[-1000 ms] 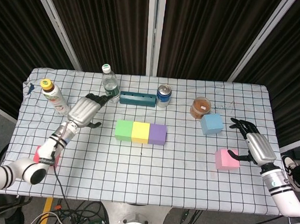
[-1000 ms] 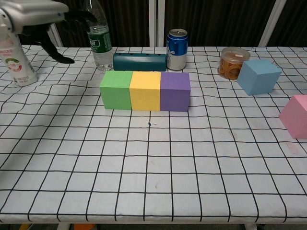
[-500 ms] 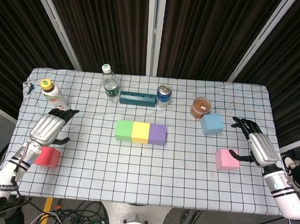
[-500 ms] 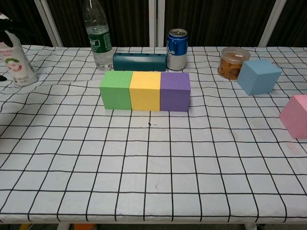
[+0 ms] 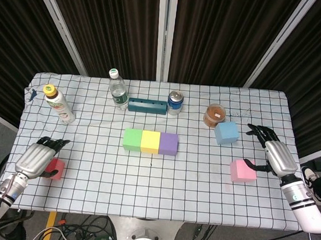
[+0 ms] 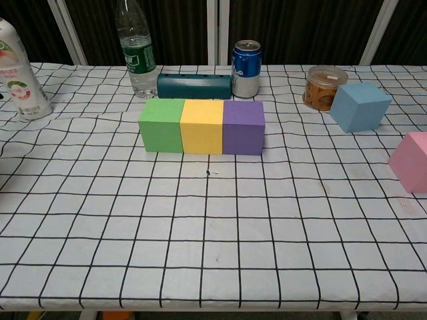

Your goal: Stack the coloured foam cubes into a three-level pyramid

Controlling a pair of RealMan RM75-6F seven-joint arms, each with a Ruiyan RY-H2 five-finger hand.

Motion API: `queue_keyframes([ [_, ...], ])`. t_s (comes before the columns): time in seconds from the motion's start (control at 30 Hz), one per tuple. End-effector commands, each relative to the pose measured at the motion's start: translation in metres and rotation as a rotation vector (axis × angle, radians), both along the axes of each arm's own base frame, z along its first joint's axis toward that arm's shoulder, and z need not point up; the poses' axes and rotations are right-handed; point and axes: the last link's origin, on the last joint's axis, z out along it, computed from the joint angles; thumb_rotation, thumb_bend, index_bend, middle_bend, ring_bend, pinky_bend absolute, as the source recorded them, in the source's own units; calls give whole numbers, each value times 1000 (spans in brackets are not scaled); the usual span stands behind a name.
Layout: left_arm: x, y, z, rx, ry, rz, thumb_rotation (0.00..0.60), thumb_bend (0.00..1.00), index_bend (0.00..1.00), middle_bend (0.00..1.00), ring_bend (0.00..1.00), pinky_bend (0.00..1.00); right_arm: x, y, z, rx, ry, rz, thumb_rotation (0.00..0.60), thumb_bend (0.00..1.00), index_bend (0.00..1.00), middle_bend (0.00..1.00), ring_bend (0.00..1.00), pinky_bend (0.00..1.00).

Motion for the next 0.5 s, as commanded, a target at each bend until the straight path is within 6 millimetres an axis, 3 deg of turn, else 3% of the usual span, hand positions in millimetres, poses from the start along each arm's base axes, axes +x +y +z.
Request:
queue_keyframes([
  [0.03, -5, -7, -2, -24, 25, 7, 600, 174, 102, 139, 198, 147, 2, -1, 0, 1, 2, 5, 600, 200, 0, 216, 42, 0],
  [0.5, -27, -19, -6, -40, 133, 79, 600, 175, 100, 131, 159, 137, 5, -3, -6, 19, -2, 6, 600, 200, 0, 216, 42, 0],
])
